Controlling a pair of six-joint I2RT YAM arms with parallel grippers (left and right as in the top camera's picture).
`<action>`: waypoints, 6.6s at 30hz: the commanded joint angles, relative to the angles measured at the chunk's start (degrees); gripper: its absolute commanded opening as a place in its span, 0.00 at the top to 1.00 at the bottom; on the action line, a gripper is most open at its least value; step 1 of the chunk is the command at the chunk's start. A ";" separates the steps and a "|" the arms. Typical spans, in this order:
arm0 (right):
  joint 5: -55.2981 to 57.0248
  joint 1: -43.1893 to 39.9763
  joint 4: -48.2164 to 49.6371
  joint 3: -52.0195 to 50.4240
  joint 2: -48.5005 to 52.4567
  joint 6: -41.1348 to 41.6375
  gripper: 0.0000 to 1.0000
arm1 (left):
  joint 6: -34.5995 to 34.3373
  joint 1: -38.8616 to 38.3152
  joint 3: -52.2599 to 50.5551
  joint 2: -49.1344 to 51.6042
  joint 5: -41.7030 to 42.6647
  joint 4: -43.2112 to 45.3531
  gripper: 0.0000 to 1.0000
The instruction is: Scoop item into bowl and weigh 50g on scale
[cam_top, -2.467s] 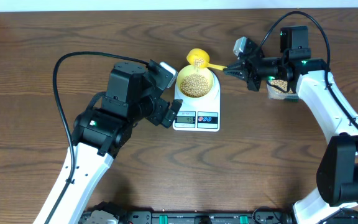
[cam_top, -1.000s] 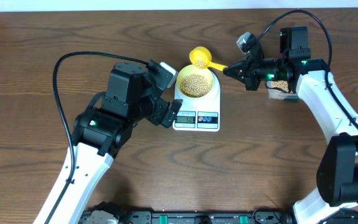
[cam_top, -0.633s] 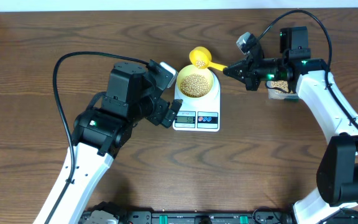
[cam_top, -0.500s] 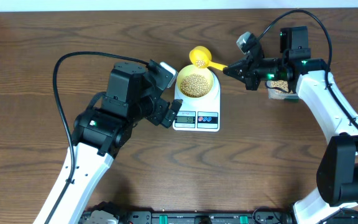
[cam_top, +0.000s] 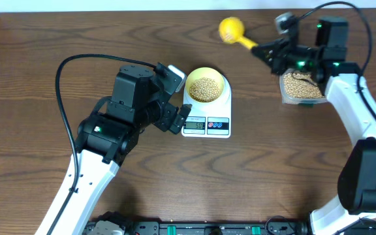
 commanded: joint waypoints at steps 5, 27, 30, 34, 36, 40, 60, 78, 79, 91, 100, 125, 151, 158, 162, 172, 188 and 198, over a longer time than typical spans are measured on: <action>-8.41 -8.22 4.68 -0.22 -0.02 18.56 0.99 | 0.35 0.31 -0.39 0.07 0.87 -0.02 0.00; -2.43 -18.86 -2.23 -0.22 -0.04 19.93 0.99 | 0.35 0.31 -0.39 0.07 0.87 -0.02 0.00; -1.49 -19.47 -4.81 -0.20 -0.17 18.14 0.99 | 0.33 0.31 -0.39 0.07 0.87 -0.02 0.00; -1.29 -20.06 -7.48 -0.20 -0.85 16.04 0.99 | 0.35 0.31 -0.39 0.07 0.87 -0.02 0.00; -1.25 -20.39 -8.79 -0.17 -1.31 14.73 0.99 | 0.35 0.31 -0.39 0.07 0.87 -0.02 0.00; -1.05 -21.40 -11.13 -0.17 -2.43 13.66 0.99 | 0.35 0.28 -0.39 0.07 0.87 -0.02 0.00; 18.75 -24.44 -37.27 -0.17 -14.88 -4.98 0.98 | 0.35 0.31 -0.39 0.07 0.87 -0.02 0.00; 36.46 -18.45 -41.00 -0.20 -16.52 -22.49 0.99 | 0.35 0.28 -0.39 0.07 0.87 -0.02 0.00; 36.61 -17.86 -40.89 -0.20 -16.52 -22.80 0.98 | 0.35 0.31 -0.39 0.07 0.87 -0.02 0.00; 50.10 -10.38 -40.81 -0.20 -16.52 -22.93 0.99 | 0.35 0.31 -0.39 0.07 0.87 -0.02 0.00; 50.03 -10.47 -41.18 -0.20 -16.50 -11.04 0.99 | 0.35 0.31 -0.39 0.07 0.87 -0.02 0.00; 45.29 -10.45 -41.22 -0.20 -7.02 20.98 0.99 | 0.35 0.31 -0.39 0.07 0.87 -0.02 0.00; 45.64 -11.58 -43.06 0.15 -7.61 12.68 0.01 | 0.33 0.31 -0.39 0.07 0.87 -0.02 0.00; 49.00 -11.52 -41.09 1.14 -11.80 2.14 0.01 | 0.33 0.31 -0.39 0.07 0.87 -0.02 0.00; 54.80 -11.52 -41.13 1.14 -15.04 0.92 0.01 | 0.35 0.31 -0.39 0.07 0.87 -0.02 0.00; 54.10 -11.52 -41.72 1.09 -16.52 0.94 0.01 | 0.35 0.31 -0.39 0.07 0.87 -0.02 0.00; 52.22 -11.52 -41.64 1.07 -16.52 -2.03 0.01 | 0.35 0.28 -0.39 0.07 0.87 -0.02 0.00; 52.24 -11.54 -41.51 1.05 -16.50 -2.03 0.01 | 0.35 0.31 -0.39 0.07 0.87 -0.02 0.00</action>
